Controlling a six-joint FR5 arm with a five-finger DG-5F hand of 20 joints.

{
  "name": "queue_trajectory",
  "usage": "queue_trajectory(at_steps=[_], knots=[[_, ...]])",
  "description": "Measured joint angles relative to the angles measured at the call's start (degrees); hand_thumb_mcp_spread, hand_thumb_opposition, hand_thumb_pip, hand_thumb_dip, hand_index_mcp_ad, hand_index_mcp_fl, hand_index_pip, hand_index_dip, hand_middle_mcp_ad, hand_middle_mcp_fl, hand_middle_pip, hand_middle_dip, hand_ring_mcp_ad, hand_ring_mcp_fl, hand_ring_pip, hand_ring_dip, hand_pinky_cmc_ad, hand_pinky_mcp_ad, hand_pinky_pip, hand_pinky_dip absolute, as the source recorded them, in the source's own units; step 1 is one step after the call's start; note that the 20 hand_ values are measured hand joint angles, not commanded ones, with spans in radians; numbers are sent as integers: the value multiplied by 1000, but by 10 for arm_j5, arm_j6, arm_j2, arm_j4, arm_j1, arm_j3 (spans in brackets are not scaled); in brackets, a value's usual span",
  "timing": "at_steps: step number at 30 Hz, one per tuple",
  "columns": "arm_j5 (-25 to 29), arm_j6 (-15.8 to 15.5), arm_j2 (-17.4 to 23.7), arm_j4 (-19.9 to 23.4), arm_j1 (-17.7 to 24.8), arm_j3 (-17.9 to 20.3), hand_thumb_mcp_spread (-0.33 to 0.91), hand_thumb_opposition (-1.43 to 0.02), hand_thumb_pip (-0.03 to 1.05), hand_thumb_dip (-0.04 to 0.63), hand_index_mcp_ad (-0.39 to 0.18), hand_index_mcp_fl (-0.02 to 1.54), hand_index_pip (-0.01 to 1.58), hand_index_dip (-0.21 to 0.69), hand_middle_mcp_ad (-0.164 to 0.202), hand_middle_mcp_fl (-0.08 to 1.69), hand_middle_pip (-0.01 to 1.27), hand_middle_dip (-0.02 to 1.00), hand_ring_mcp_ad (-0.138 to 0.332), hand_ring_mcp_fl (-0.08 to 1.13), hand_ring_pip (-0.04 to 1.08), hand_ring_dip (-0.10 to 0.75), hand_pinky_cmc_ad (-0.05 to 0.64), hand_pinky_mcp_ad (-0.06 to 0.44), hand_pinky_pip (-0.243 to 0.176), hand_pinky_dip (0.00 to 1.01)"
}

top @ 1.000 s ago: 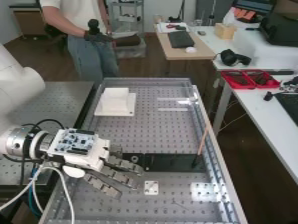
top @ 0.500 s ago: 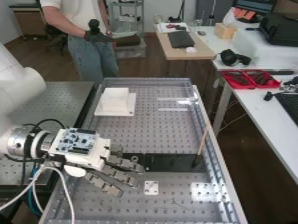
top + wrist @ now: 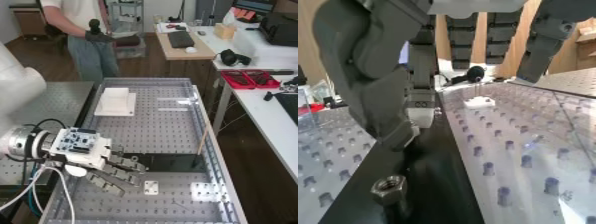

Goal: Grab the larger nut and place it in the white container

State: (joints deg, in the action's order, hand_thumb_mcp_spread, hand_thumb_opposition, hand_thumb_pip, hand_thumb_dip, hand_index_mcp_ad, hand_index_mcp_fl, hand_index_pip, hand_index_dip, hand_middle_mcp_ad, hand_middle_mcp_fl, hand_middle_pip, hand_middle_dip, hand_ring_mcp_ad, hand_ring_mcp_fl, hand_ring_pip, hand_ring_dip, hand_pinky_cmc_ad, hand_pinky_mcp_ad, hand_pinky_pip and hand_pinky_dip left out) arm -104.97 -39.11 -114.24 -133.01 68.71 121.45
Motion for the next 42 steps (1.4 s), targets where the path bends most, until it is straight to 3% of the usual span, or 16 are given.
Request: queue_trajectory(at_steps=[6,15,25,32,42], knots=[[-4,-1,11,1,0,-6,354,-923,670,253,-119,309,1525,86,82,42,129,237,159,9,89,150,380,305,-93,494],[-34,11,71,3,10,-7,354,-923,670,253,-119,312,1525,86,82,66,129,237,159,9,89,150,379,304,-93,497],[-170,44,132,-38,73,3,353,-925,670,250,-119,326,1524,87,82,65,126,236,159,9,87,147,363,298,-93,468],[-232,57,127,-49,119,4,351,-930,670,250,-119,326,1527,89,82,65,129,239,159,9,89,150,365,298,-93,466],[-256,55,79,-38,166,0,351,-930,658,253,-119,335,1527,94,82,65,129,239,159,9,89,150,365,298,-93,435]])
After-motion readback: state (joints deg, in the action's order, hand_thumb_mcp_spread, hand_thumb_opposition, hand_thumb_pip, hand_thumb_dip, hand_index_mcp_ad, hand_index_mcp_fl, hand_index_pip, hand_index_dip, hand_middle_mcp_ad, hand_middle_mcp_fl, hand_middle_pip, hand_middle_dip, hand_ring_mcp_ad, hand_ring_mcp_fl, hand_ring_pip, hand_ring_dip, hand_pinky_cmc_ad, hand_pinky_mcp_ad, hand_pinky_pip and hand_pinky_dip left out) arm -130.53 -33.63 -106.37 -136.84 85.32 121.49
